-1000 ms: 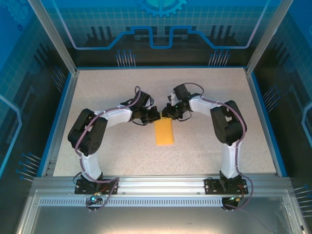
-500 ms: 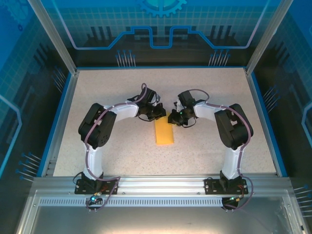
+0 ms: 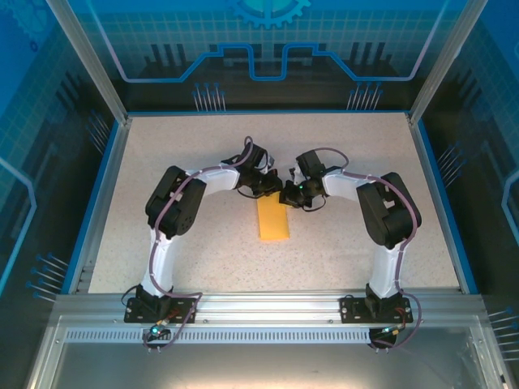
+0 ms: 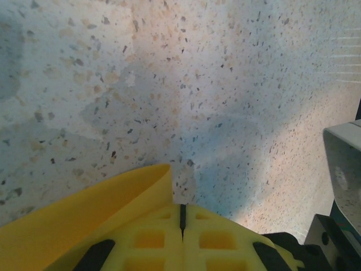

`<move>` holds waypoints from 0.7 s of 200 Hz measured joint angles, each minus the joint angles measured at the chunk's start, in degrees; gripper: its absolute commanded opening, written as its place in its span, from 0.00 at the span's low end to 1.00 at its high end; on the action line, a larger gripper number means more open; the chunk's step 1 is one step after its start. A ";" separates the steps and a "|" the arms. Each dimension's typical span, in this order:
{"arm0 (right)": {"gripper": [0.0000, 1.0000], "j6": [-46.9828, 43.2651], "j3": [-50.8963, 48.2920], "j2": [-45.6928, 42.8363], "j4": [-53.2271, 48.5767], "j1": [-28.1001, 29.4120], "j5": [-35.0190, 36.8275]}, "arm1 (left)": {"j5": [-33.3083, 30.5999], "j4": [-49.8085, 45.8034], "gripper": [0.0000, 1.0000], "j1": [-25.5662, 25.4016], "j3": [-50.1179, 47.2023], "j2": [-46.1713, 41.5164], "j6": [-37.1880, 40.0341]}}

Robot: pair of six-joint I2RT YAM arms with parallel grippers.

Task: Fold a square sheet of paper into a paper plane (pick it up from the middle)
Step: First fold in half a square sheet of paper at the center of the table.

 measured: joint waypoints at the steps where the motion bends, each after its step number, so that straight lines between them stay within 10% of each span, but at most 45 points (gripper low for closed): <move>1: 0.10 -0.02 0.00 0.00 0.02 0.00 0.00 | 0.00 -0.02 0.00 0.00 0.02 0.04 0.00; 140: 0.12 0.35 -11.67 -5.35 4.07 -0.22 -5.90 | -0.04 -1.40 0.00 -0.15 0.50 1.55 0.52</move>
